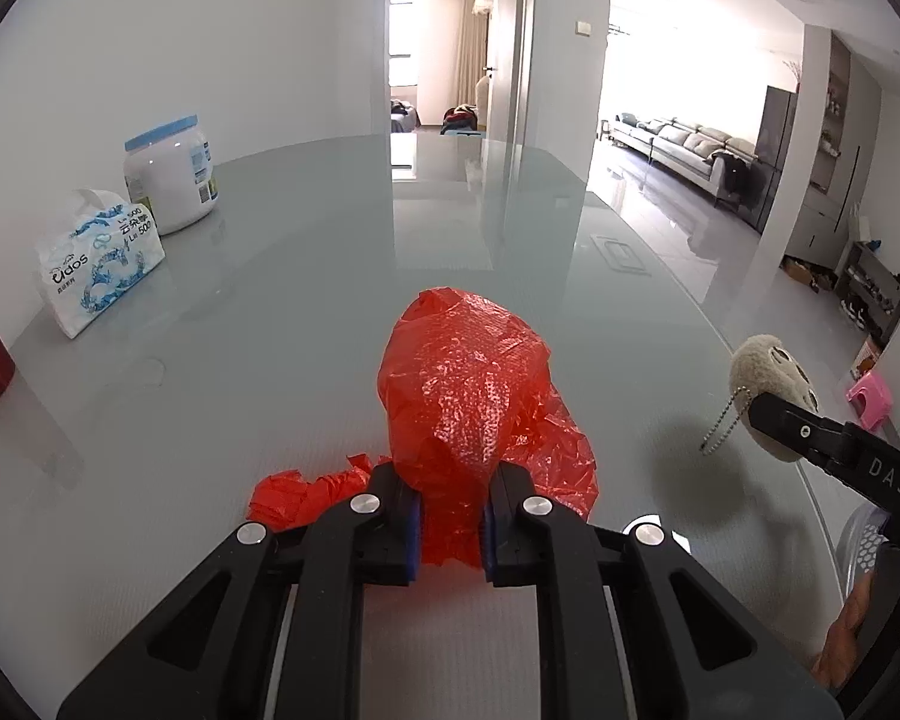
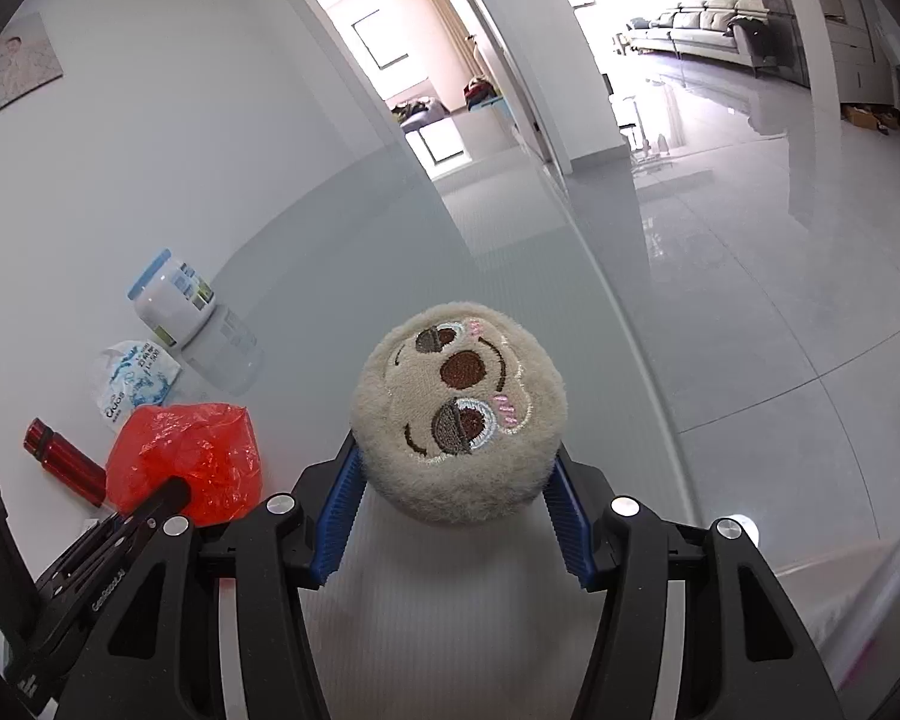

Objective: Collect trash
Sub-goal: 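Carry the bag and plush toy over the wastebasket and open both tools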

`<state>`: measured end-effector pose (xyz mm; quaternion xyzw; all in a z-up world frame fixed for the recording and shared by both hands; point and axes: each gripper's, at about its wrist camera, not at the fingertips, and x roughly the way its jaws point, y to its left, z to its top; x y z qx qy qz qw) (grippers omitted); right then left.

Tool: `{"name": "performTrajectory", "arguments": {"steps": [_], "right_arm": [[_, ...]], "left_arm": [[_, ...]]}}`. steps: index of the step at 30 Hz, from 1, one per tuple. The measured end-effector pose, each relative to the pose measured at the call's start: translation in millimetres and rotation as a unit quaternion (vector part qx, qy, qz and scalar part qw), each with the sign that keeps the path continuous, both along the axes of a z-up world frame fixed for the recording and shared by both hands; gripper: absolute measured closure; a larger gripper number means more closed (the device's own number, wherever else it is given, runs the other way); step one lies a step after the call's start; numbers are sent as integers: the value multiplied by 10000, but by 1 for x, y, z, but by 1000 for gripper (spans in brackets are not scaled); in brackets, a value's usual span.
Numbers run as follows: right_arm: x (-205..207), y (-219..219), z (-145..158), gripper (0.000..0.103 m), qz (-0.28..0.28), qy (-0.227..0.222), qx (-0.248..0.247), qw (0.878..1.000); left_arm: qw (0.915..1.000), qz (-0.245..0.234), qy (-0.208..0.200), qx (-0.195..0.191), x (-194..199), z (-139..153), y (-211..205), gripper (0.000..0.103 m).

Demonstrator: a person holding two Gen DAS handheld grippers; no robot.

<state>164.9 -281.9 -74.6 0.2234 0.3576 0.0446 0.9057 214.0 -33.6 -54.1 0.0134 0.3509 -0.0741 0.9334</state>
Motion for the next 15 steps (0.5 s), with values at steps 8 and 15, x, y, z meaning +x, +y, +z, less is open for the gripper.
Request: {"name": "performTrajectory", "arguments": {"steps": [8, 15], "right_arm": [[-94, -29, 28, 49, -391, -251, -85, 9989], [-192, -84, 39, 49, -1184, -246, -421, 9918]], "left_arm": [[9980, -562, -293, -76, -60, 26, -37, 88], [9867, -1591, -279, -156, -116, 39, -107, 88]]}}
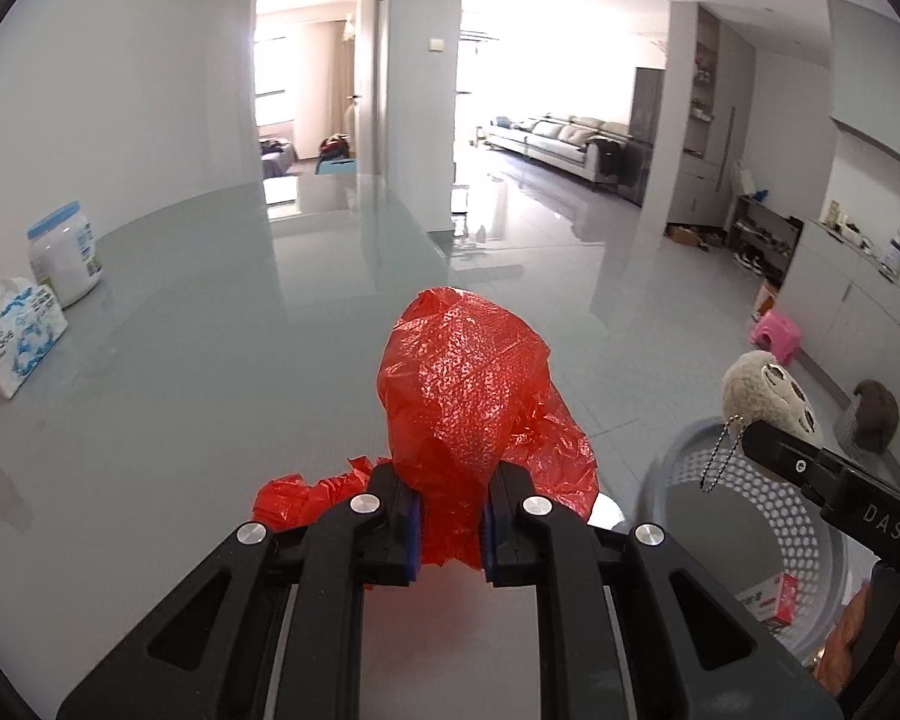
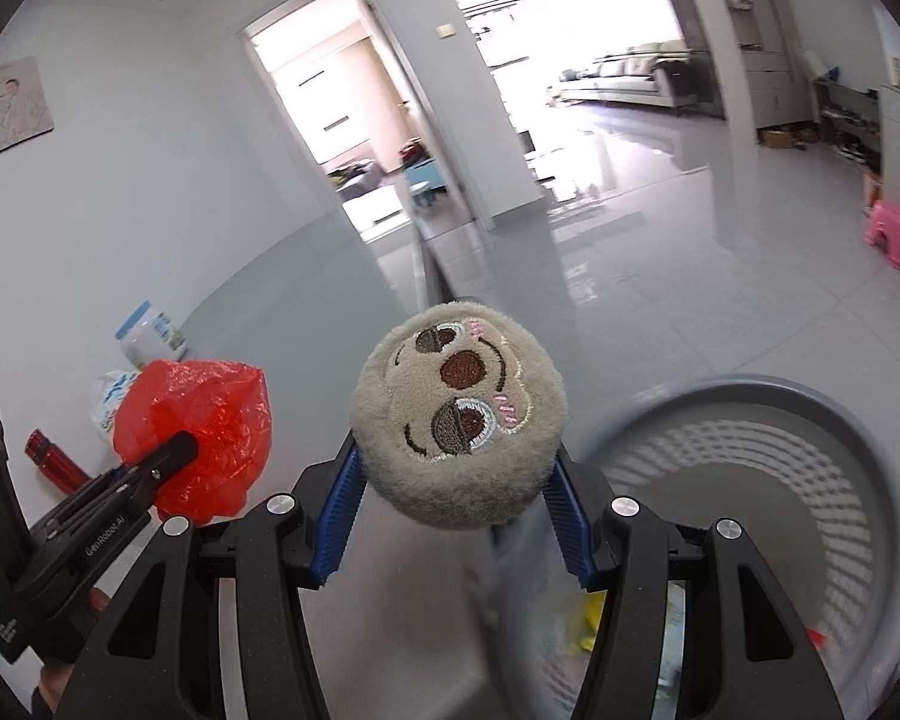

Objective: Collect trash
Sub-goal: 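Carry the bag and plush toy over the wastebasket and open both tools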

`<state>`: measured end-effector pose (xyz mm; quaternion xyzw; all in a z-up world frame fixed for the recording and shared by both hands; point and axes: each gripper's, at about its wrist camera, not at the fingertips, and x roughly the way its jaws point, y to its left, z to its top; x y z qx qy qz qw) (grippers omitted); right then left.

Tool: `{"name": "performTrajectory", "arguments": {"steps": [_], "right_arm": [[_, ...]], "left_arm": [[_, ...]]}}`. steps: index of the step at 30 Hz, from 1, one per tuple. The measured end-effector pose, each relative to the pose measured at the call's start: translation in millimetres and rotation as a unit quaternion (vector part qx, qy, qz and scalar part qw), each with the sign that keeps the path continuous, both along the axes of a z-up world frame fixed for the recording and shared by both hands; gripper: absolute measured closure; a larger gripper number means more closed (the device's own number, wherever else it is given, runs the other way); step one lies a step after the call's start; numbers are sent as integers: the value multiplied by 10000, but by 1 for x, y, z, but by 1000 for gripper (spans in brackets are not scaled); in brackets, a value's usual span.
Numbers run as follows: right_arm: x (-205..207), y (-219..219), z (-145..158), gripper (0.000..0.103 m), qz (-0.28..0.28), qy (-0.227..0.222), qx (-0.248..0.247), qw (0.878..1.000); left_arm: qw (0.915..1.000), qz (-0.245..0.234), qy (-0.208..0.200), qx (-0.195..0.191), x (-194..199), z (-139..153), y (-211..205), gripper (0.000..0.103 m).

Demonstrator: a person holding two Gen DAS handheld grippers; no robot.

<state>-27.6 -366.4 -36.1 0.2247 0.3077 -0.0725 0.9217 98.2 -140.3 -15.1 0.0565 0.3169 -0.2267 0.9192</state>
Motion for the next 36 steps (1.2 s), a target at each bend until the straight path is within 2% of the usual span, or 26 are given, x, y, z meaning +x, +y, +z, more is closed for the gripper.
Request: {"name": "performTrajectory", "arguments": {"steps": [4, 10, 17, 25, 27, 29, 31, 33, 36], "right_arm": [[-48, -36, -11, 49, -543, 248, -98, 9982], [-92, -64, -32, 49, -999, 646, -163, 9928], [-105, -75, -50, 48, -1128, 893, -89, 9896], [-102, -90, -60, 48, -1153, 994, 36, 9883], [-102, -92, -59, 47, -1137, 975, 83, 9887], [-103, -92, -59, 43, -1160, 952, 80, 9886], [-107, -95, -59, 35, -1204, 889, 69, 9887], [-110, -96, -58, 34, -1215, 846, 95, 9889], [-110, -97, -58, 34, -1216, 856, 114, 9888]], "left_arm": [[9981, -610, 87, -29, -31, -5, -45, 88], [9909, -1284, 369, 170, -56, -25, -98, 88], [9843, -1609, 590, 429, -55, -41, -135, 88], [9782, -1758, 855, 696, -50, -62, -156, 86], [9778, -1769, 847, 738, -49, -63, -158, 80], [9779, -1762, 835, 752, -47, -62, -158, 70], [9786, -1742, 821, 727, -48, -61, -156, 57], [9795, -1711, 794, 701, -48, -60, -155, 47], [9796, -1704, 792, 707, -49, -61, -154, 46]]}}
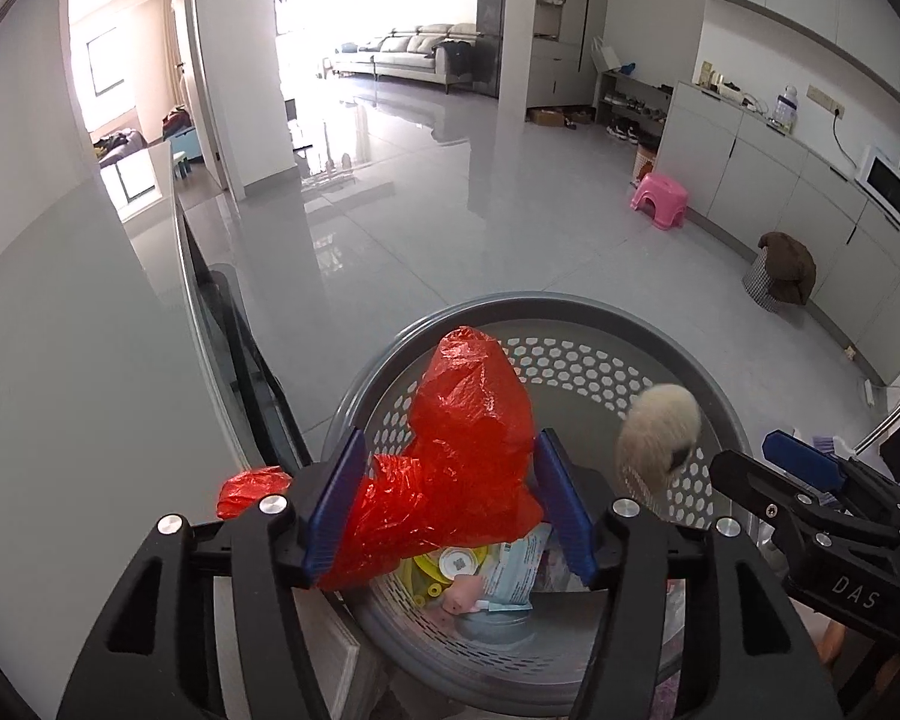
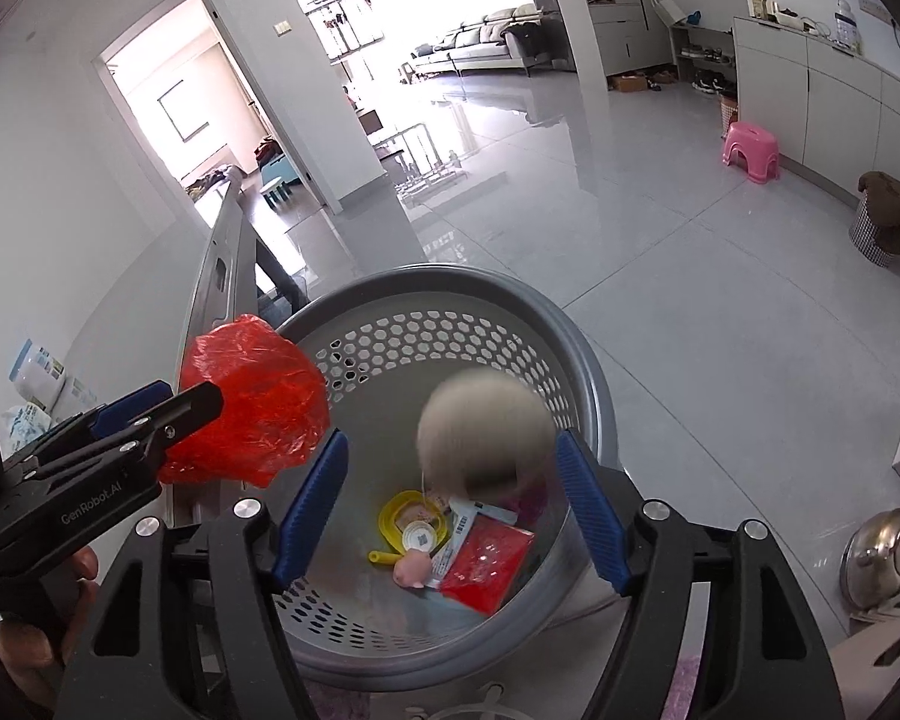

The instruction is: Collect trash

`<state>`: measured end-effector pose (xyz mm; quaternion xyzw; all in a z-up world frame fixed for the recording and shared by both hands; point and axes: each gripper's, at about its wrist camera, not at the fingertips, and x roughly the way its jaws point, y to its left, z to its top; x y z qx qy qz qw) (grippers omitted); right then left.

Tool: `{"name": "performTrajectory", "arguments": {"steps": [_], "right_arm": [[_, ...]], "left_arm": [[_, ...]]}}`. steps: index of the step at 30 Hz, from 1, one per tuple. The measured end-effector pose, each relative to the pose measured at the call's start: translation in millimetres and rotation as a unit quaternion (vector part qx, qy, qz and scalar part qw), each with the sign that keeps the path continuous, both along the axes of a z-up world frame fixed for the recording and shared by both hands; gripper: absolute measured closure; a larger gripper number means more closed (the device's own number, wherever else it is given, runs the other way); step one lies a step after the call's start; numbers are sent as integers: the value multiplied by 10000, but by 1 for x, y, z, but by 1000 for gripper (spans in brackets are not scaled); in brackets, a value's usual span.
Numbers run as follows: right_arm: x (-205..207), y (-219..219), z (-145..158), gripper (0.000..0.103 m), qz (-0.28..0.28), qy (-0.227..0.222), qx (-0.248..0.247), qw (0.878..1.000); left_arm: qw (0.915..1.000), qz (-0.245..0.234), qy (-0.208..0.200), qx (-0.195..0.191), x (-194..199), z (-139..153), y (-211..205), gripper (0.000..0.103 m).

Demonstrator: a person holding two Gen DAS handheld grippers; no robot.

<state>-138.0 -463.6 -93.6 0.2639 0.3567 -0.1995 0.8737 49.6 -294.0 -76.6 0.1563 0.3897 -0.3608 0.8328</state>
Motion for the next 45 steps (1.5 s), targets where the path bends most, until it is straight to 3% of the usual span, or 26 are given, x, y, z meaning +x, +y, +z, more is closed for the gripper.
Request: {"name": "performTrajectory", "arguments": {"steps": [21, 34, 45], "right_arm": [[-7, 6, 8, 34, 8, -93, -28, 10000], [-16, 11, 12, 34, -2, -176, -65, 9998], [-20, 11, 17, 34, -42, -249, -87, 9996]], "left_arm": [[9999, 110, -38, -77, -11, 10, 10, 35], [9996, 131, -147, -190, -17, 19, 21, 23], [9994, 148, -197, -241, -19, 21, 28, 21]]}}
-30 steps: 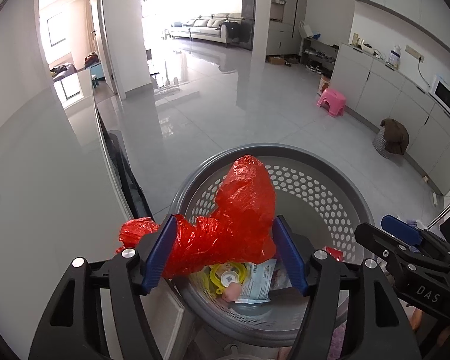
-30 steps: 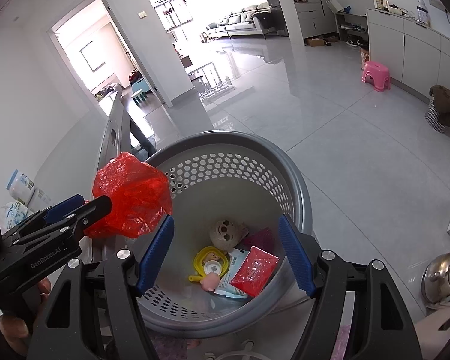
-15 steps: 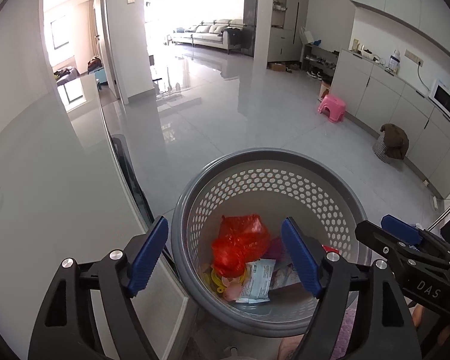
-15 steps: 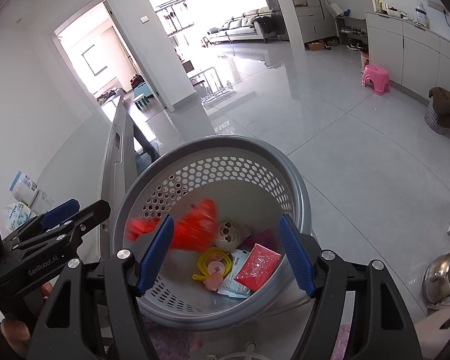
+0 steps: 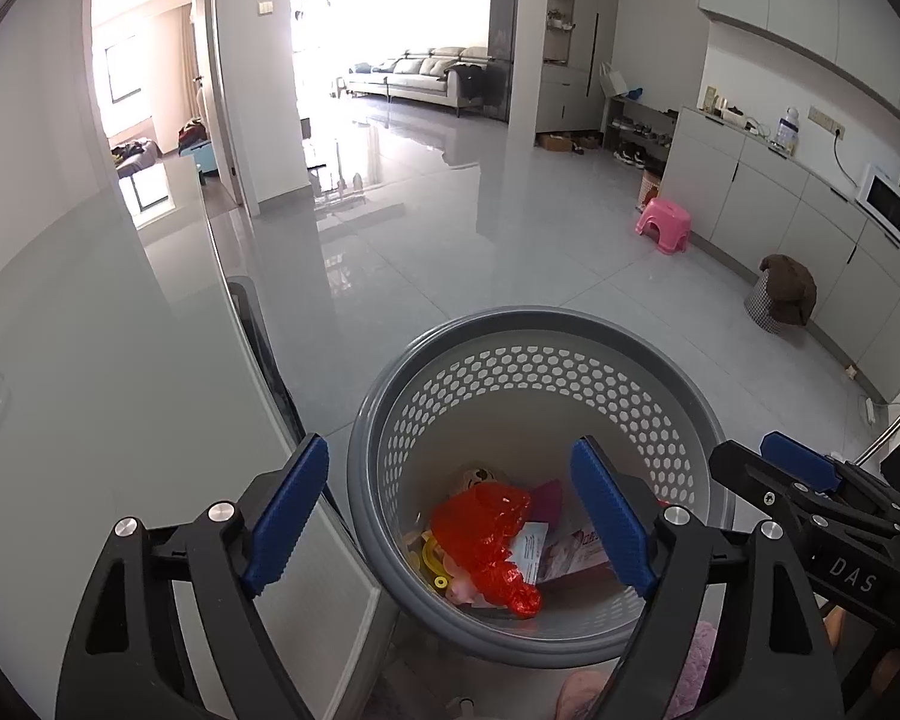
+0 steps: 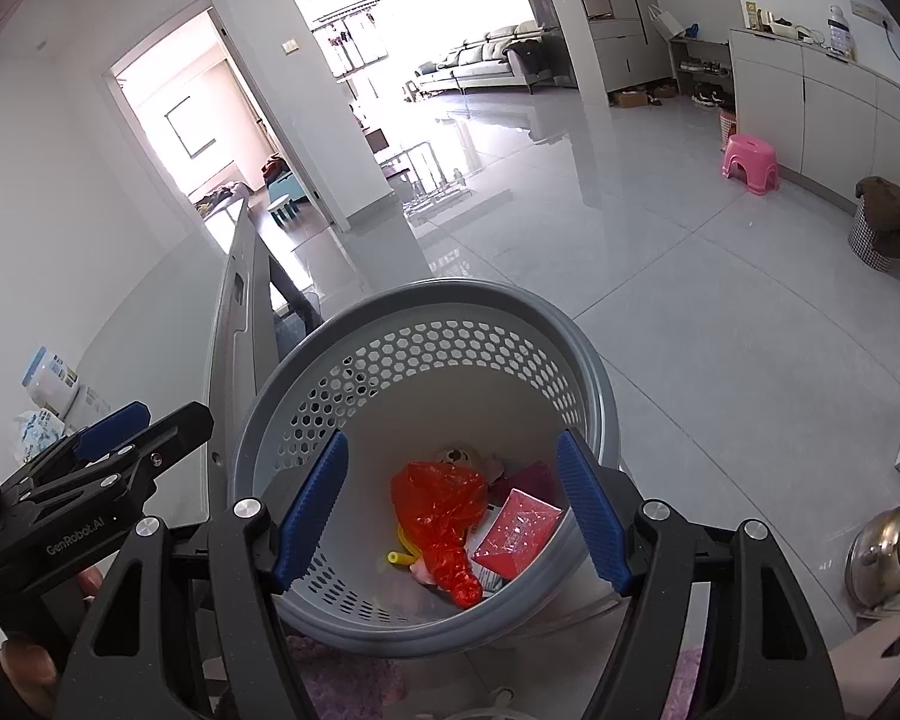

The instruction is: Collect trash

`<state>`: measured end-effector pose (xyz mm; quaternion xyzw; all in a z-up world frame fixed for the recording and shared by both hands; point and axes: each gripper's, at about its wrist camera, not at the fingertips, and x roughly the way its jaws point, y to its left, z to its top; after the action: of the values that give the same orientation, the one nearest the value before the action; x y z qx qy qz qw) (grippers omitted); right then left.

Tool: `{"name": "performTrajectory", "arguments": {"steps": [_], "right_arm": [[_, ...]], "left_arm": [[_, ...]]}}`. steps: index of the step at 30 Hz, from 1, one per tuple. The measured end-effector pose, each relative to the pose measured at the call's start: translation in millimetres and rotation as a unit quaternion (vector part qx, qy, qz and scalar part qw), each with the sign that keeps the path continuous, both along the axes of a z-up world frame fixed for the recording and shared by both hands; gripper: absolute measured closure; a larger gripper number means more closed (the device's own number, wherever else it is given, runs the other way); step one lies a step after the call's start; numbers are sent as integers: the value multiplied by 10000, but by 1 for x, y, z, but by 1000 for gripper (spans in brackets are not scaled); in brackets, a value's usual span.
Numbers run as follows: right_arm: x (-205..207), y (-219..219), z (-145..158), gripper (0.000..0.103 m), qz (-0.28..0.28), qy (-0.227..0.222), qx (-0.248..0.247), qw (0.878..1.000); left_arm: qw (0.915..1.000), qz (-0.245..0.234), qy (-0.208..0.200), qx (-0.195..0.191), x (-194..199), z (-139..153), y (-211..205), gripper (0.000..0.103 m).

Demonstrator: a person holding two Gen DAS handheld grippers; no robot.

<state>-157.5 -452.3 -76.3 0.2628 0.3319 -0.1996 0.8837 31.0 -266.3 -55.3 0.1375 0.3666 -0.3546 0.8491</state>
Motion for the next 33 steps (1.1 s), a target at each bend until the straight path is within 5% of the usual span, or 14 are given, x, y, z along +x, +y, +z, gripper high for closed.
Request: {"name": "performTrajectory", "arguments": {"steps": [15, 33], "right_arm": [[-3, 1, 3, 34, -5, -21, -25, 10000], [5, 15, 3, 34, 160, -21, -67, 9998]], "left_arm": [[9997, 189, -156, -34, -1, 6, 10, 8], [9989, 436, -125, 95, -2, 4, 24, 6]]}}
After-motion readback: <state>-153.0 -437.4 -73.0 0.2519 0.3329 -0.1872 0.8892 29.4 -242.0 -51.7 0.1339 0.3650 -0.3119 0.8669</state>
